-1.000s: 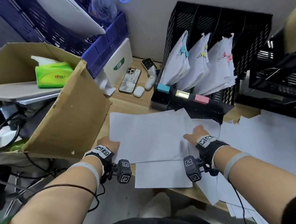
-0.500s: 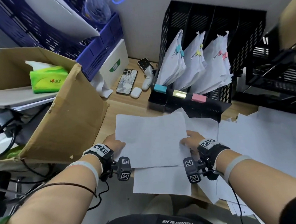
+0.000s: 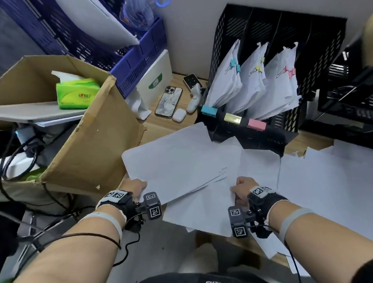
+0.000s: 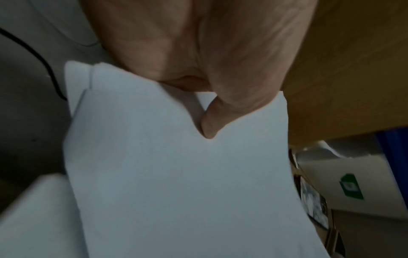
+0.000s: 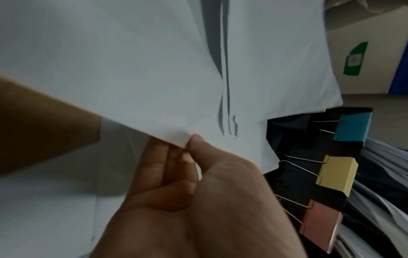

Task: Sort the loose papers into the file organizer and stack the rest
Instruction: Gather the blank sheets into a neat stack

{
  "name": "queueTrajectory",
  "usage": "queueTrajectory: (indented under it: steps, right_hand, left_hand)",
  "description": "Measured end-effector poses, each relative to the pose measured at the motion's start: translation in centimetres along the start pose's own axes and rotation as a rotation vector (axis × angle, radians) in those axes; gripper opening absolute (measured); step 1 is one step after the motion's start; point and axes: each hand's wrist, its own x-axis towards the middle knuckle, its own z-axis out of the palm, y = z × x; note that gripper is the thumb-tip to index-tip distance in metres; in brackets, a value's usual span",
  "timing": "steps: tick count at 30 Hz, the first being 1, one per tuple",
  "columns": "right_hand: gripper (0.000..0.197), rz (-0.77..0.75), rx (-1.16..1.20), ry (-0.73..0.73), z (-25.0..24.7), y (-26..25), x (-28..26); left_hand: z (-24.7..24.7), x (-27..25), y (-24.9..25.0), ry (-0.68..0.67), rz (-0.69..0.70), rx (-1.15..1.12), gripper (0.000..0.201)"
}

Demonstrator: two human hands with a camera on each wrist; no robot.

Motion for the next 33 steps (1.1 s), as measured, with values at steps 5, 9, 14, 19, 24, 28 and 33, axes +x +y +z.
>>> queueTrajectory:
  steps: [5,9,14,19,24,28,33]
  right_hand:
    - [0.008,0.035,0.145,-0.099,2.7,-0.8,-0.4]
    - [0.023,0.158,0.578,-0.331,6.0,-2.2,-1.9]
    - [0.046,0.047,0.412,-0.265,5.9,-2.0,-2.4]
    - [0.019,-0.04,0.078,-0.154,2.9,0.0,-1.8]
    - [0.025,0.069,0.057,-0.111,0.3,2.5,-2.1]
    - [0.004,0.12,-0.004,-0.08,-0.3,4.7,-0.6]
    - [0.005,0.116,0.07,-0.012,-0.8,5.7,-0.5]
  left_hand:
    - [0.7,-2.9,-2.8,-0.065,-0.092,-0.158,0.029]
    - [2.7,-5.3,-4.5,-0.228,-0.134,-0.096,0.027]
    - [6.2,-5.1,-6.4,-0.38,-0.14,-0.137,0.071]
    - [4.9,-6.1,-2.9,-0.129,-0.062,-0.109,0.075]
    - [5.8,-4.8,2.1,0.062,0.283,0.358,0.079]
    - [8.9,-4.1,6.5,0.04,0.528,0.656,0.08]
    - [12.2,-4.0,10.1,0.042,0.632,0.873,0.085]
